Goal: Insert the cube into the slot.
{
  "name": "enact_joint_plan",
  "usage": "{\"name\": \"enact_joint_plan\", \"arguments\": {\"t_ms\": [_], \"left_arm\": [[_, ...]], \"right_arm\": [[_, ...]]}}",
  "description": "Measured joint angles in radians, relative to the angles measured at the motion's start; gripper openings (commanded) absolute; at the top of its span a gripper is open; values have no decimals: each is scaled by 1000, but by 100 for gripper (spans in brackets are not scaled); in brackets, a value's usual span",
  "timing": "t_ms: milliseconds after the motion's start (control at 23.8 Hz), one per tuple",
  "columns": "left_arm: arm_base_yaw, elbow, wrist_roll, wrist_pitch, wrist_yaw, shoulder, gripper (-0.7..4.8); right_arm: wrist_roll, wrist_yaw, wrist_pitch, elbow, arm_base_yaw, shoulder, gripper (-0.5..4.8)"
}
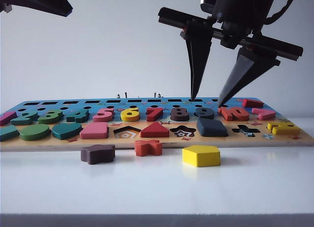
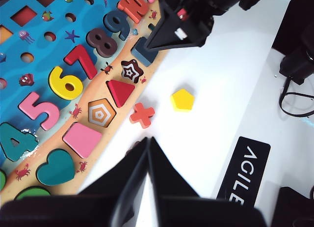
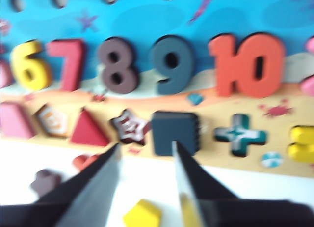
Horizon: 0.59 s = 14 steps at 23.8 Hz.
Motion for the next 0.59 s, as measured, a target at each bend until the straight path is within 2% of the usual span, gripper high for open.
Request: {"name": "enact_joint_plan", "arguments": {"t_ms": [84, 126, 253, 589], "left_arm": [[0, 0, 0, 0, 0, 0, 17], [0, 0, 0, 0, 0, 0, 17], [0, 0, 0, 0, 0, 0, 17], [0, 0, 0, 3, 0, 0, 17]], "right_arm": [[-1, -56, 16, 0, 0, -12, 5], [-1, -82, 27, 0, 0, -14, -8], [-2, -162, 86, 0, 2, -10, -9], [-1, -121, 68, 0, 0, 33, -8]]}}
